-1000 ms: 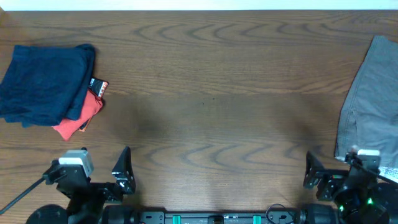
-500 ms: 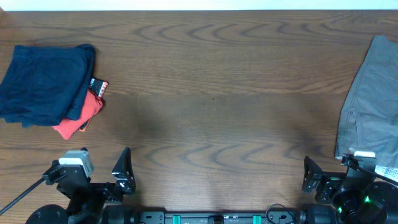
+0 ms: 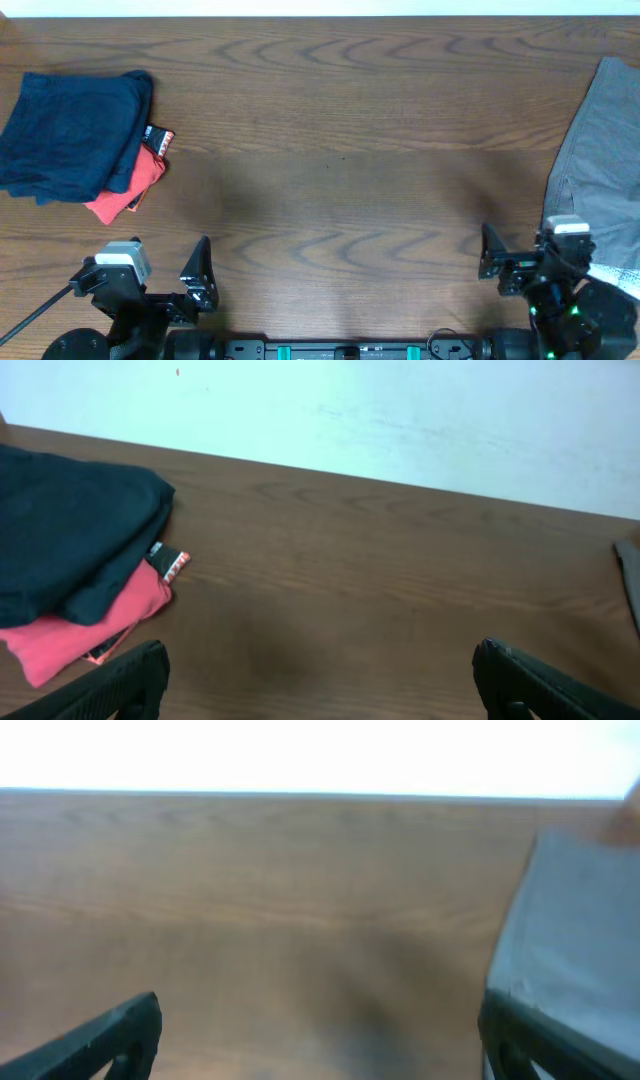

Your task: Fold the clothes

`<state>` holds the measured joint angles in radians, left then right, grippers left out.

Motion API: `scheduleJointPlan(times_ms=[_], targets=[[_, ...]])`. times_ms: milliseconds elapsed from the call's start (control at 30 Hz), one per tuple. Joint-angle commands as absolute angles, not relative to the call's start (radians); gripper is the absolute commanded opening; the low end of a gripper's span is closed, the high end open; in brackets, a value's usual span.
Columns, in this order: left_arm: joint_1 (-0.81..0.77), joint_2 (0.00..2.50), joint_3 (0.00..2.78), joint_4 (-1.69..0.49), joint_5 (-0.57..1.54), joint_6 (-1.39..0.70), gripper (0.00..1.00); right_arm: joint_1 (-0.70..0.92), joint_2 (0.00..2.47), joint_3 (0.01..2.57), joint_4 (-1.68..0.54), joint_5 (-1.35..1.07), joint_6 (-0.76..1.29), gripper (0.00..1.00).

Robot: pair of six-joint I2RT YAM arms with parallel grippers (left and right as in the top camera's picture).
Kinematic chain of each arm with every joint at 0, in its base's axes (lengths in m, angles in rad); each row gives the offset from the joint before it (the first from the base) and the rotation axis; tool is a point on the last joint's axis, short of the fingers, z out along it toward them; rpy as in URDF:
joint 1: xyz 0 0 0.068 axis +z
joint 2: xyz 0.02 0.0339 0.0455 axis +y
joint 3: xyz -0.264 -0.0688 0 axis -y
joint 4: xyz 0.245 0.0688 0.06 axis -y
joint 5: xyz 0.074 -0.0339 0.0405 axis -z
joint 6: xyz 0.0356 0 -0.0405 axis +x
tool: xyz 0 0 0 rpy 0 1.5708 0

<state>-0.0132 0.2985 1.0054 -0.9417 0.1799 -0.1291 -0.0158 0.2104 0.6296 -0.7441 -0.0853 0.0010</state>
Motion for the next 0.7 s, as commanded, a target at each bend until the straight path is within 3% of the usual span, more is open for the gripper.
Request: scheduleJointPlan(times_ms=[0,167,533,667], targets=[[-0.011,0.298,1.002,-0.941,0.182,-0.116,0.98,0.010,0.124,0.511,-0.635,-0.087,-0.032,0.99],[-0.011,0.298,1.002,-0.941,0.182,-0.116,0.98,0.014,0.003,0.326,-0.420,-0.095,-0.032,0.99],[-0.011,0.298,1.002,-0.941,0.182,-0.116,0.98,0.014,0.005,0.028,0.045,-0.094,-0.081,0.99],[-0.011,0.298,1.003,-0.941,0.182,-0.116,0.98,0.014,0.005,0.006,-0.015,-0.094,-0.088,0.99]])
